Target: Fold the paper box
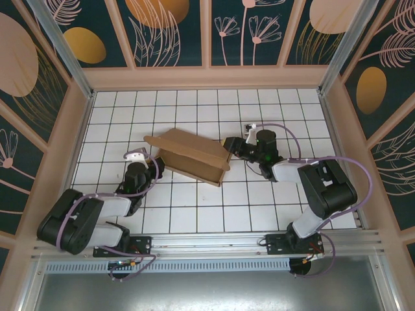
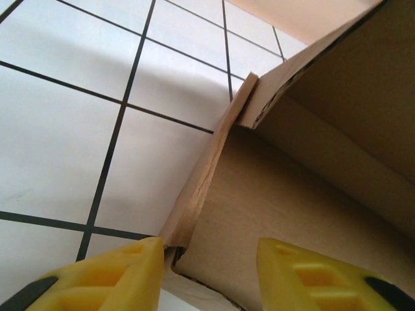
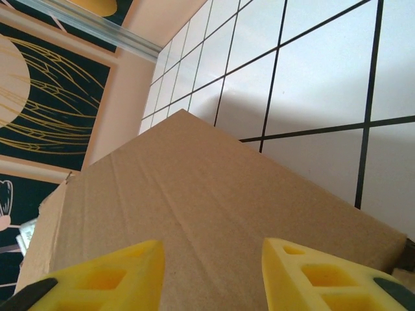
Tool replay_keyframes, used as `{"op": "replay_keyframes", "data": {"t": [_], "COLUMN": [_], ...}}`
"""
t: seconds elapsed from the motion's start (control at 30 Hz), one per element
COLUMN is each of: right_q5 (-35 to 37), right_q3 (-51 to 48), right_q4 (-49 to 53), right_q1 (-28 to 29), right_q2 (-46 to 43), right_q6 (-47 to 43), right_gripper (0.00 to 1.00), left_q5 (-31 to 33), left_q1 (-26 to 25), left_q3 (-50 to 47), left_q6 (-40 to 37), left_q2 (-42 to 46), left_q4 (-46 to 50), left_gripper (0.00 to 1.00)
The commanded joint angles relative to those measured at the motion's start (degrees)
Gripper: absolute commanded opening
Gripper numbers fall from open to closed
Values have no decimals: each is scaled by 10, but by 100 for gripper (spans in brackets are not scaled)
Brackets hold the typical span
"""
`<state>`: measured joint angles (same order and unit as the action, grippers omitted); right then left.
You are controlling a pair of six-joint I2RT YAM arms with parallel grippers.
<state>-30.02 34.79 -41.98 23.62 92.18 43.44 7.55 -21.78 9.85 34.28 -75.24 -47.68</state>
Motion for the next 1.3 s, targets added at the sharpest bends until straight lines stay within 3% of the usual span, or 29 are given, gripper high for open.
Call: {"op": "replay_keyframes", "data": {"t": [0.0, 0.17, 0.33, 0.47, 0.57, 0.7, 0.83, 1.07, 1.27], "right_q5": [29, 89, 99, 114, 114, 151, 225, 266, 265], "right_q3": [4, 48, 98, 111, 107, 114, 115, 108, 98], "right_q4": [17, 129, 211, 253, 268, 303, 330, 333, 316], "right_q1": [0, 21, 74, 120, 136, 160, 171, 180, 179], "right_q2": [-35, -78, -82, -73, -59, -22, 11, 23, -35], "right_q6": [-56, -162, -248, -292, -309, -331, -336, -339, -338], "right_gripper": [43, 40, 23, 9, 0, 0, 0, 0, 6], "left_q5": [26, 117, 194, 201, 142, -10, -124, -222, -250], "left_q1": [-3, -3, -3, -3, -3, -3, -3, -3, -3], "left_q3": [3, 23, 58, 136, 221, 313, 322, 277, 264], "left_q6": [25, 66, 58, 13, -6, -27, 1, 50, 66], "left_q2": [59, 215, 349, 363, 310, 191, 103, -32, -125], "left_q4": [88, 288, 404, 442, 468, 481, 433, 332, 294], "left_gripper": [42, 35, 29, 27, 27, 25, 21, 11, 7]}}
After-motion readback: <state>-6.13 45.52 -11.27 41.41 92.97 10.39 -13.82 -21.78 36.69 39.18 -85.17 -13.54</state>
